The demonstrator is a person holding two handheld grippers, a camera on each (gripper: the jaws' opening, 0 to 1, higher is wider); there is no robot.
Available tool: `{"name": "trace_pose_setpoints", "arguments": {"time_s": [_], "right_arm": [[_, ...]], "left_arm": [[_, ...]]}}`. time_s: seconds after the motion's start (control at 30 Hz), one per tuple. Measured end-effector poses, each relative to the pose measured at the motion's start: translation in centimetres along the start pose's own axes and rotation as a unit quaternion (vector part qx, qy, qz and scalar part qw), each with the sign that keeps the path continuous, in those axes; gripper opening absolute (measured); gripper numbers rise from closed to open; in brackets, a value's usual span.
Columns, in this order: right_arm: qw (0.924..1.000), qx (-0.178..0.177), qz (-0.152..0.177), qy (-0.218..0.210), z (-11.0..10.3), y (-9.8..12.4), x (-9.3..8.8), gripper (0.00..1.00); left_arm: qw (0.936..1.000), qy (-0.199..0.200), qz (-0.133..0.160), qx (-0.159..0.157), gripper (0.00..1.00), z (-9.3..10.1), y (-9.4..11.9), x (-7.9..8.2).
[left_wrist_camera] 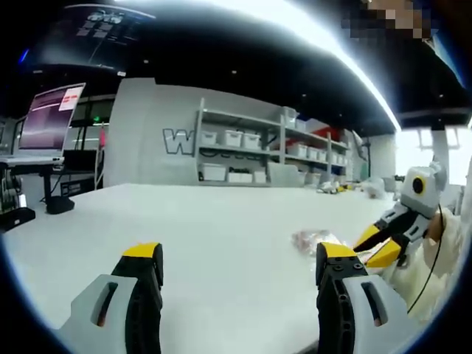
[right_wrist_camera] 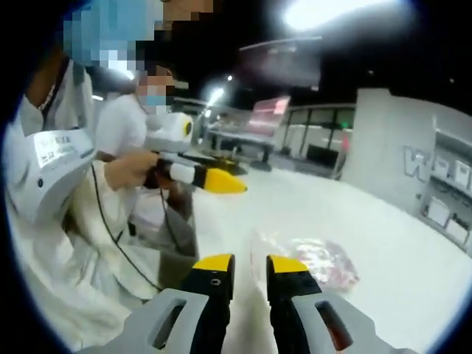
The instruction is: Open the resealable bag by pulling the two sides of the seal apart until the entire bag opening is separated and visibly accessible.
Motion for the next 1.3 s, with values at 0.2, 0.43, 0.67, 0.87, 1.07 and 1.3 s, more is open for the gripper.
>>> {"name": "trace_pose_setpoints", "arguments": {"time_s": [0.2,0.43,0.67,0.87,1.07,1.3], "right_arm": [[0.9997,-0.016,0.013,-0.014,0.5,-0.3,0.6,0.14],[0.9956,-0.046,0.052,-0.063,1.0,-1.4,2.1,0.17],[0.9970,-0.043,0.044,-0.046,0.6,-2.1,1.9,0.16],[0.9974,-0.063,0.035,-0.008,1.5,-2.2,2.1,0.16],[0.9975,-0.064,0.025,-0.017,1.8,-2.2,1.4,0.15],[0.9984,-0.054,0.017,-0.009,1.1,-2.2,1.6,0.14]], "left_arm": [[1.0000,0.001,0.000,-0.001,0.84,0.0,0.1,-0.1],[1.0000,0.005,-0.001,-0.008,0.84,0.3,0.1,-0.3],[1.0000,0.004,-0.003,-0.005,0.84,0.1,0.2,-0.4],[1.0000,0.005,-0.006,-0.006,0.84,0.2,0.2,-0.5],[1.0000,0.004,-0.003,-0.005,0.84,0.1,0.3,-0.3],[1.0000,0.004,-0.006,-0.005,0.84,0.0,0.3,-0.4]]}}
Point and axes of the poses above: the point that each gripper's makers call its tool centre point, and the gripper's own axes: y roughly backward along the fingers, z roughly to its right, x roughly out of its top, the point moved 3 cm from there along y, roughly backward along the fingers, and after that the axes turned 11 degrees about z, right-handed, at the moved point
